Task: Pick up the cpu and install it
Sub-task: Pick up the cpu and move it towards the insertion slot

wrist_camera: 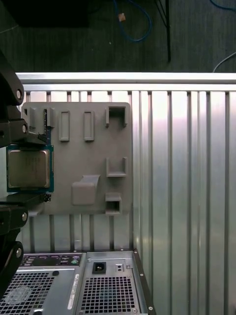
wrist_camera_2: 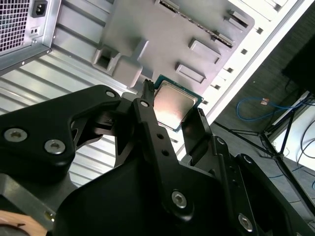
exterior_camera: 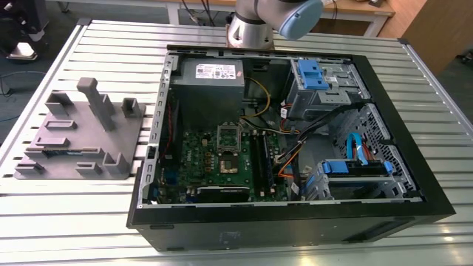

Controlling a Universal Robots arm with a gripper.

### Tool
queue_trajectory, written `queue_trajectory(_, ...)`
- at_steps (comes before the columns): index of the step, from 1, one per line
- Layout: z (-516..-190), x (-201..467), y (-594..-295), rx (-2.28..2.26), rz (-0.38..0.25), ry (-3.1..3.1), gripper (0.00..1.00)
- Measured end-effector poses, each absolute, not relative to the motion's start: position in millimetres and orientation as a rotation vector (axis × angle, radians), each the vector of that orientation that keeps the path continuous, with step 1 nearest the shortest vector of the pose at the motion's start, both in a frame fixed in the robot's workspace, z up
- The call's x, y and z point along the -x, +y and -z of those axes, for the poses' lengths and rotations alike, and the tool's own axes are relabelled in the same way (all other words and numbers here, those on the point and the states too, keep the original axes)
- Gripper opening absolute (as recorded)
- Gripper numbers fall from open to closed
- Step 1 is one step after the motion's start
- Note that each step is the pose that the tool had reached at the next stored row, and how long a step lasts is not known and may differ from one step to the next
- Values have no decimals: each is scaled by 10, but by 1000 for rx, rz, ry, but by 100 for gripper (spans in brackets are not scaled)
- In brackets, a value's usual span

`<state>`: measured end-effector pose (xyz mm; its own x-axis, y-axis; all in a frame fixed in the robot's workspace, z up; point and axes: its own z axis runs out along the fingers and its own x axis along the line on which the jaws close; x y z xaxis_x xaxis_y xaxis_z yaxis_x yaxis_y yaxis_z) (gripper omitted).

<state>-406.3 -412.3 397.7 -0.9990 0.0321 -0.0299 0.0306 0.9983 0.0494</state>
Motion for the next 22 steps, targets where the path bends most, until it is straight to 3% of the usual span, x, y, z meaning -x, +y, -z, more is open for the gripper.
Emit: queue_trajectory(22,-3975,3824,-4123,-49,-76,3112,47)
